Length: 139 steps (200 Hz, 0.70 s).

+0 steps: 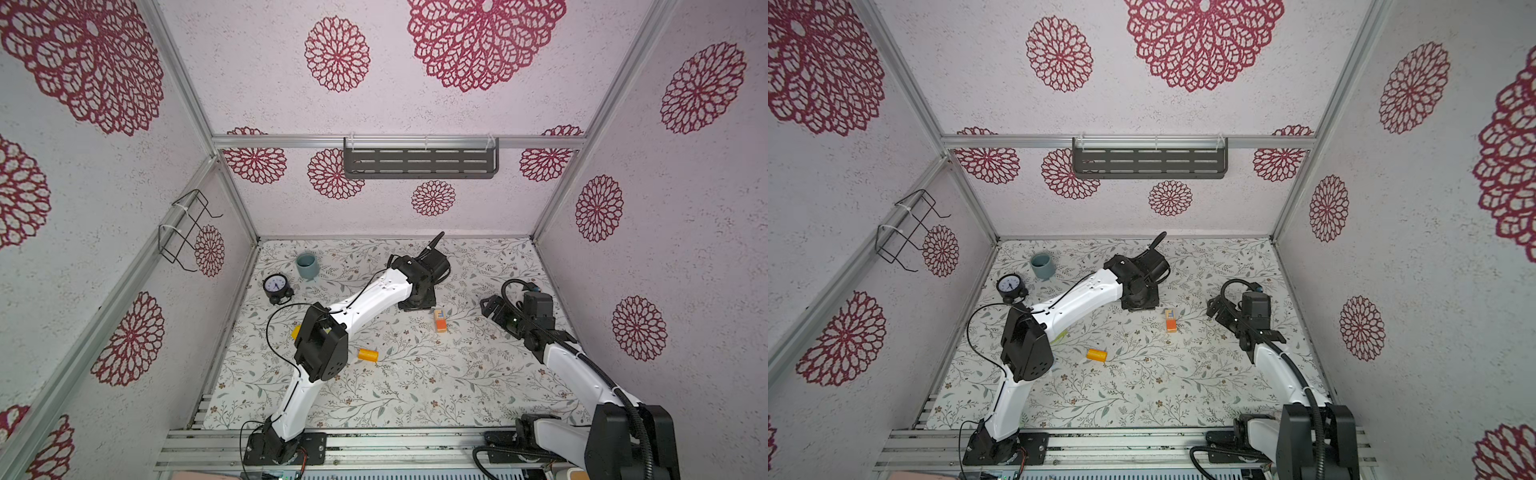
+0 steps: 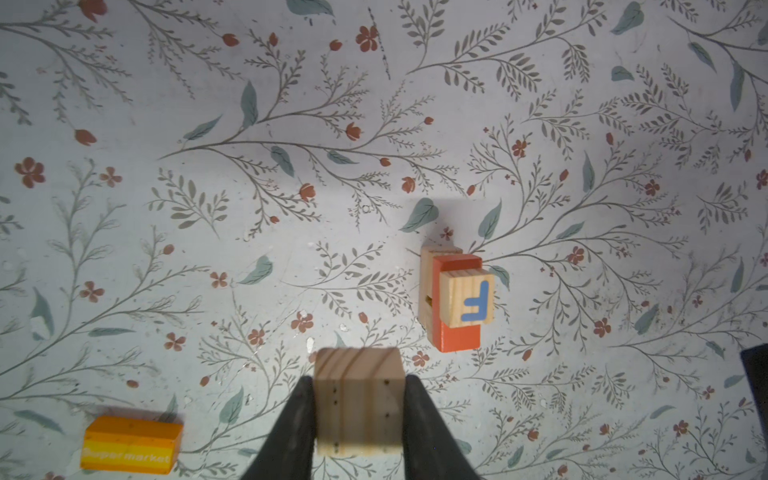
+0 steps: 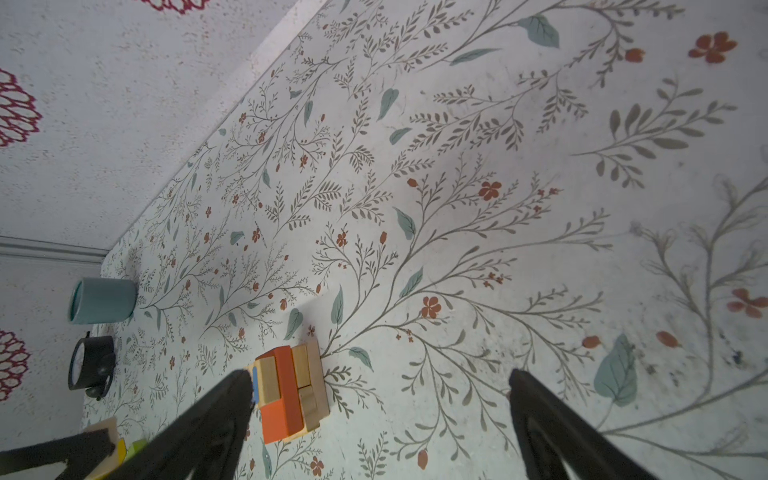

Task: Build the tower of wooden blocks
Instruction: 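Carry the wooden cube with the left gripper to the stack while the right arm withdraws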

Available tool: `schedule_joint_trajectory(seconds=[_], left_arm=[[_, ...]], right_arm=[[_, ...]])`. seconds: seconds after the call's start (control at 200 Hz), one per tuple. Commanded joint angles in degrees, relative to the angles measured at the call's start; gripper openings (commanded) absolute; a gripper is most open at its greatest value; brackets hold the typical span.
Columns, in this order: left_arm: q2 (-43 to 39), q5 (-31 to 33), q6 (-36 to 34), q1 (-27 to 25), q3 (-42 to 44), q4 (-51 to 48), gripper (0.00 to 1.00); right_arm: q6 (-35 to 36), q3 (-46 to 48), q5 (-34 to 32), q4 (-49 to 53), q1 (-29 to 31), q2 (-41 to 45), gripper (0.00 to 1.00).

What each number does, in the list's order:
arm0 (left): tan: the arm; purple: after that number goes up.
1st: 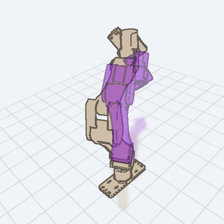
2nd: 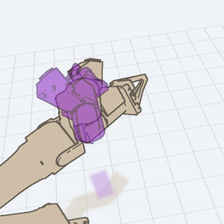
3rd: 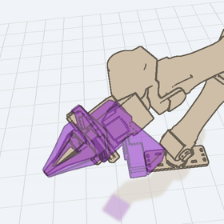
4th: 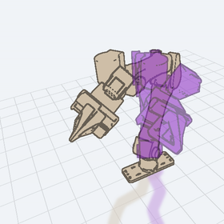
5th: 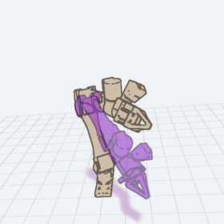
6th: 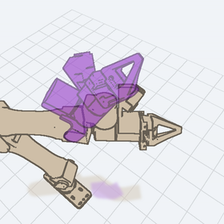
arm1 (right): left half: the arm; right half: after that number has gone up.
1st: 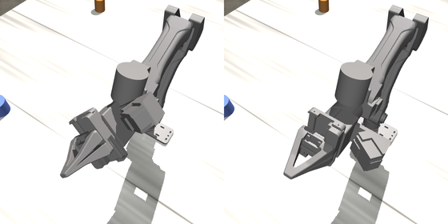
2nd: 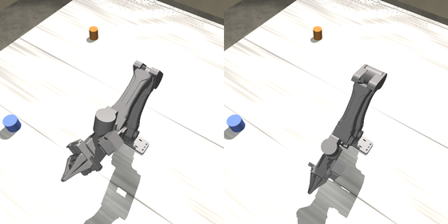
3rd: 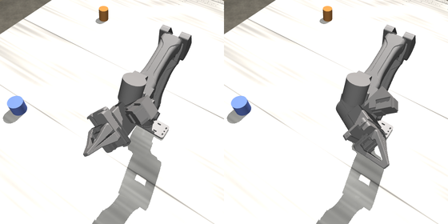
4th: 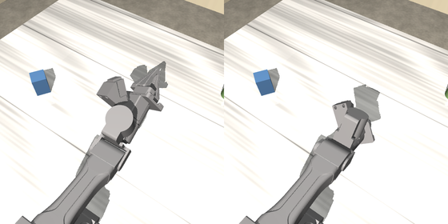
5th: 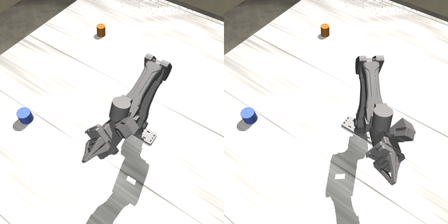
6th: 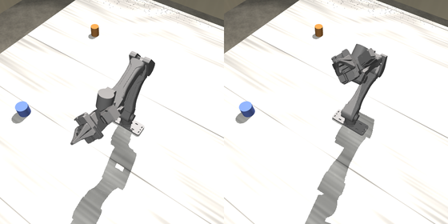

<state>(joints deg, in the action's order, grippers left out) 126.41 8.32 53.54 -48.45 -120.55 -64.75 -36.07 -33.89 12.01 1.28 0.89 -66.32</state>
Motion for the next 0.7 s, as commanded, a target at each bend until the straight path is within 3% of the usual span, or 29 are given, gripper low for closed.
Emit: schedule_joint_trajectory(seconds=[0.0,0.69], left_arm=[[1.6,-0.1,1.4,-1.6,-2.8,-1.1,0.33],[8.5,0.4,6.1,-6.8,-8.1,0.6,0.32]], right_arm=[[-2.1,-0.1,1.2,-2.5,-0.8,-0.2,0.99],[-5.3,1.6,2.0,-4.0,-1.4,-0.9,0.99]])
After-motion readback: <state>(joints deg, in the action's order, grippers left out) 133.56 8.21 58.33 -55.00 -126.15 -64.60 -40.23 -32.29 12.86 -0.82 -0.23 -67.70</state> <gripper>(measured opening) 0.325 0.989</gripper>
